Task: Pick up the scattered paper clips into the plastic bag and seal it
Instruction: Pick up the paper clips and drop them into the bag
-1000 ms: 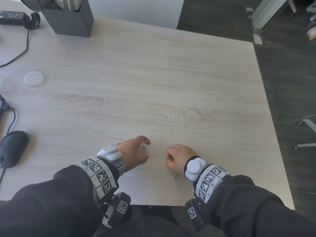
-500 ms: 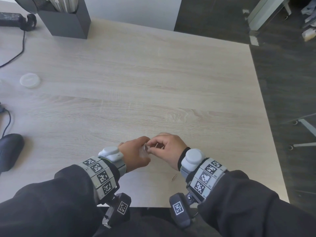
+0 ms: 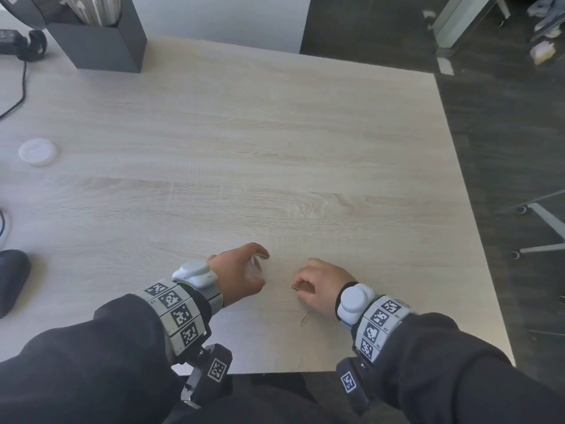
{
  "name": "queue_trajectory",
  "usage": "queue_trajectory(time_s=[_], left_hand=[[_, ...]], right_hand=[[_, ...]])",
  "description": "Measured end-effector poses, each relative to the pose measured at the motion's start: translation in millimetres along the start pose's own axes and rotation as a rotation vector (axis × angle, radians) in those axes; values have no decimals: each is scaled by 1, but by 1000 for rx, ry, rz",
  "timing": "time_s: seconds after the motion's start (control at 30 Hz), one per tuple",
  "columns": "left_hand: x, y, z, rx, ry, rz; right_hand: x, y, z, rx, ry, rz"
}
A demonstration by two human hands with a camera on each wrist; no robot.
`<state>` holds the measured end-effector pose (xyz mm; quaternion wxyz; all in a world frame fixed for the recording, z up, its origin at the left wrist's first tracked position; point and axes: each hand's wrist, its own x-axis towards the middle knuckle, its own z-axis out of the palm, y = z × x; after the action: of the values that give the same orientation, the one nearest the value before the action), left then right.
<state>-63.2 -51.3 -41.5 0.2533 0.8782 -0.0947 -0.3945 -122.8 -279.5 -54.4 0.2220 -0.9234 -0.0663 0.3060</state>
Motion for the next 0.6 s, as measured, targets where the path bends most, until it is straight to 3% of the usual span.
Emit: queue_trajectory(time_s=[0.17,0.3,0.47,0.6], left_hand=[[3,1,0,15,4,-14],[3,3,0,20,-1,-17],[2,8,0,13,-4,-10],[2,8,1,19,-7,-6]], right_hand=[[-7,9,4,-148,-126,-193],[-16,13,7,-241,-118,-284],[-14,8,8,-244,-136,-242],[-10,2,3,-234,-230,-145]])
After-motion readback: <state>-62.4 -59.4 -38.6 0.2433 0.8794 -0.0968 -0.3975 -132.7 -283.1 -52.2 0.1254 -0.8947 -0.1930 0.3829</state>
